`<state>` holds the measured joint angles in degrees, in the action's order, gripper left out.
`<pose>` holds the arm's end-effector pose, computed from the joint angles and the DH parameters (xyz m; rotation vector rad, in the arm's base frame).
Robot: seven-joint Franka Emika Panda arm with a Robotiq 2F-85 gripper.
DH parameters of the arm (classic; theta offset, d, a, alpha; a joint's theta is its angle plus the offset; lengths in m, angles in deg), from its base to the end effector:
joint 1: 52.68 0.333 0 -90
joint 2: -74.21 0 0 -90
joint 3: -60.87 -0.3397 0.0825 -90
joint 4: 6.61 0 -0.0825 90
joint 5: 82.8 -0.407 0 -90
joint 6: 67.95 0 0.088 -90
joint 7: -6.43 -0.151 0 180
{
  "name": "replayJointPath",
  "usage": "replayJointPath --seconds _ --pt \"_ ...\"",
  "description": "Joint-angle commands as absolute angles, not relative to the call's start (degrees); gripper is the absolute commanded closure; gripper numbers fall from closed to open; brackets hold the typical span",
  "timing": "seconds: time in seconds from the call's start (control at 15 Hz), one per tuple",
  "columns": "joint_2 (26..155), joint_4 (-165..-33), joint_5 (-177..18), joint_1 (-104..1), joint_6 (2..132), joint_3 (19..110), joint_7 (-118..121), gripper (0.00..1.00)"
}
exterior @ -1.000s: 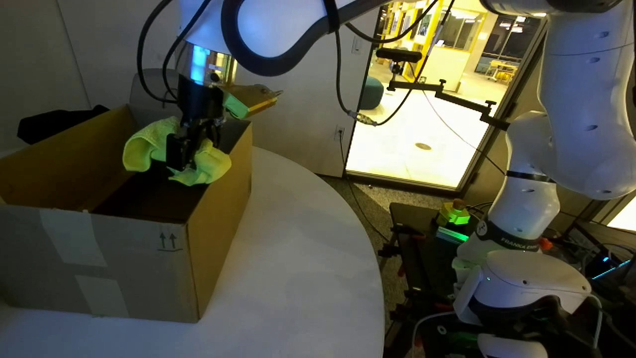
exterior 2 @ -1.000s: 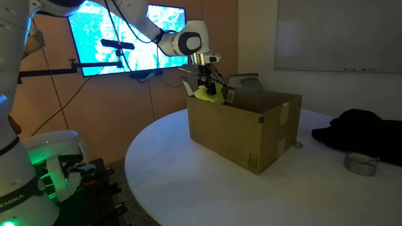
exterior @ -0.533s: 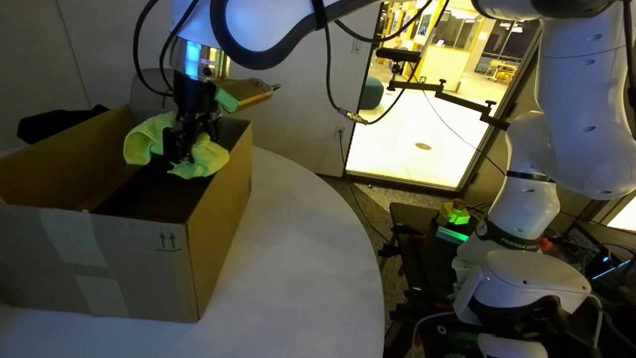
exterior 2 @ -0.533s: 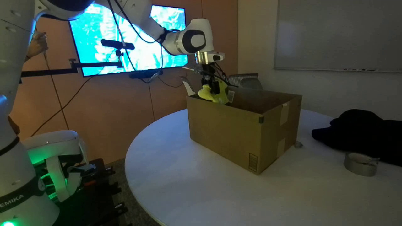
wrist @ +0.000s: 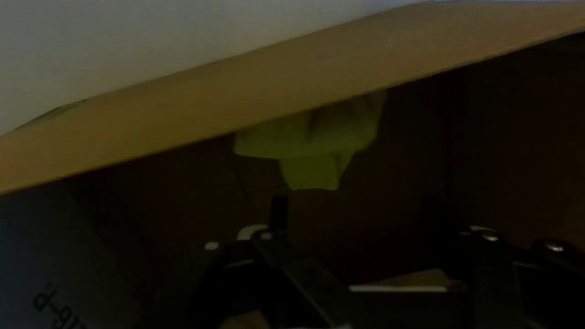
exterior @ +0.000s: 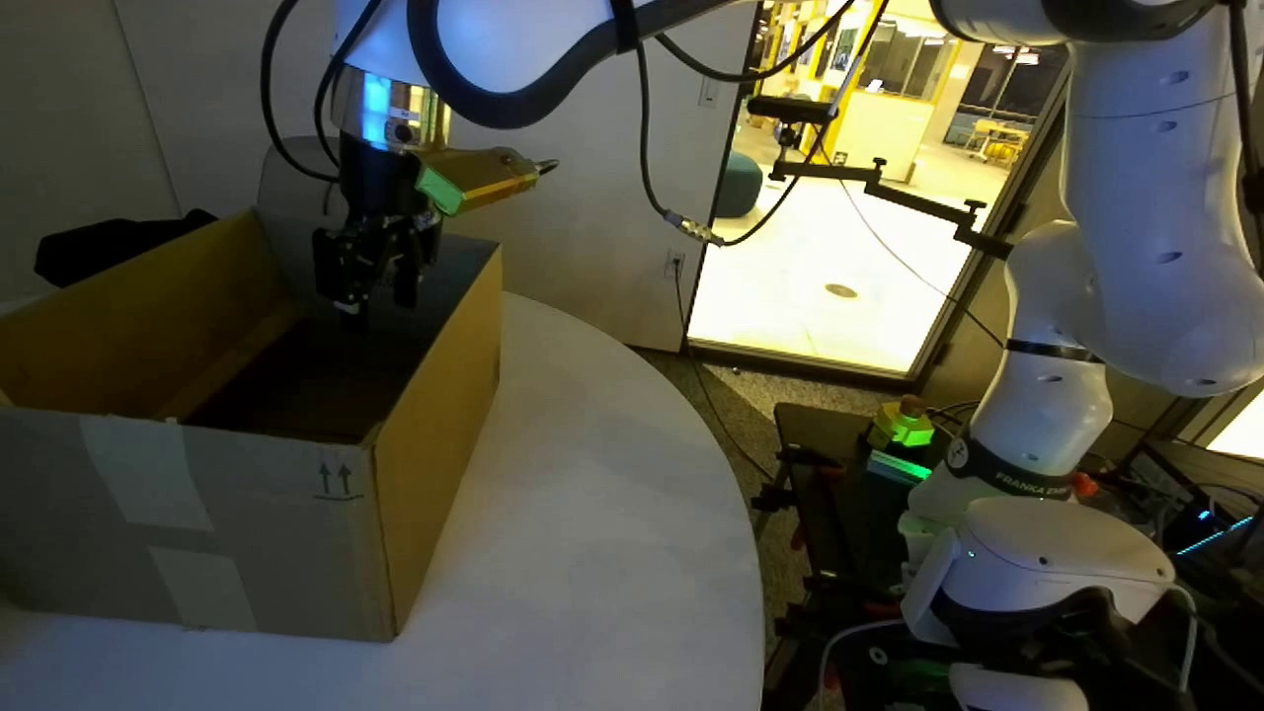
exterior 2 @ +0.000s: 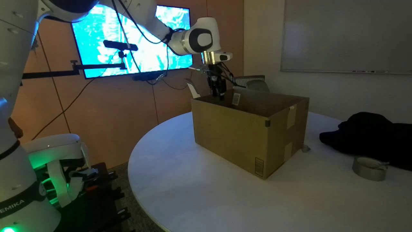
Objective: Put the marker on the towel then fold the towel twice and put it in the brown box.
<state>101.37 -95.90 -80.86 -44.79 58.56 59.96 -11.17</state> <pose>0.7345 0.1098 0.3569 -3.1033 0.2148 -0.2745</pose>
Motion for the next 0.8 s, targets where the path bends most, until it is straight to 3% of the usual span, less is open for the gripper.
replayJointPath --seconds 0.0,0.33,0.73 --pt "102.23 -92.97 -80.0 -44.29 55.99 60.15 -10.25 0.0" --pt "101.77 -92.41 -80.74 -45.1 50.77 59.12 -5.18 0.0" --pt "86.8 -107.23 -81.39 -53.51 44.28 62.07 5.98 0.0"
